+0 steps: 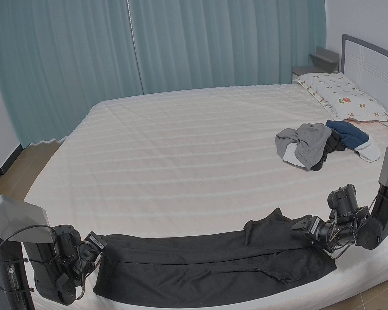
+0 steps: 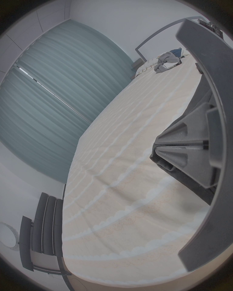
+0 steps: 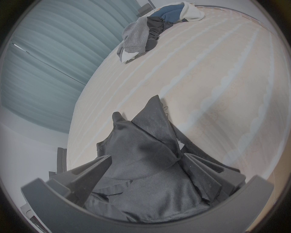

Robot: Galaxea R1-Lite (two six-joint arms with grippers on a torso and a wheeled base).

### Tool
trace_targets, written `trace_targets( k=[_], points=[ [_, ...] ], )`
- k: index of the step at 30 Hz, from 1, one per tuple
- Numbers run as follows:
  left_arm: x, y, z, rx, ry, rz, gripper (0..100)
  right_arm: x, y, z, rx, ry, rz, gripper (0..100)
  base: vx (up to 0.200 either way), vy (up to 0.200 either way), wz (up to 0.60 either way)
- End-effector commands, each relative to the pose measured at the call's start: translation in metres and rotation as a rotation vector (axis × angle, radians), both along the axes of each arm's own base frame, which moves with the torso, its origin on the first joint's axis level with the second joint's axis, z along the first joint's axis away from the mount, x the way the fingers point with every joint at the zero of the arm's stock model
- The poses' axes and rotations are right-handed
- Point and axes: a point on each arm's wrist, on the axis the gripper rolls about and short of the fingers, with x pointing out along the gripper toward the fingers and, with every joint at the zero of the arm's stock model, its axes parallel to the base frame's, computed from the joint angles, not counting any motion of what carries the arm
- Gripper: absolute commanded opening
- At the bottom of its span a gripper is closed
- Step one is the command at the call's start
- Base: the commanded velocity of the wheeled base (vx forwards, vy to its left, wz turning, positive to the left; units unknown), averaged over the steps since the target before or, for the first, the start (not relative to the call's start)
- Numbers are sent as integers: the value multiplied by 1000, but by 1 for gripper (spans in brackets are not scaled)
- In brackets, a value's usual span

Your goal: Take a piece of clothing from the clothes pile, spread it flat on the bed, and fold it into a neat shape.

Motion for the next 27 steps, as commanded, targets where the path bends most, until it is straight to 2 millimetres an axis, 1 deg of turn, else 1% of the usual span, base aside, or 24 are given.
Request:
trace_targets(
  k=[1, 5, 11, 12, 22, 27],
  points=[
    [0, -1, 0, -1, -7, -2, 0, 8, 4, -11, 7, 20, -6, 100, 0, 0, 0],
    [0, 0, 0, 1, -7, 0, 0, 14, 6, -19, 2, 31, -5, 100, 0, 0, 0],
    [1, 0, 1, 3, -10, 0, 0, 20, 8, -21, -1, 23, -12, 100, 0, 0, 0],
    [1, 0, 1, 3, -10, 0, 0, 20, 8, -22, -2, 23, -13, 0, 0, 0, 0],
    [0, -1, 1, 3, -10, -2, 0, 18, 6, -18, -24, 12, -32, 0, 0, 0, 0],
    [0, 0, 2, 7, -11, -4, 0, 19, 4, -10, -18, -14, -39, 0, 0, 0, 0]
  ],
)
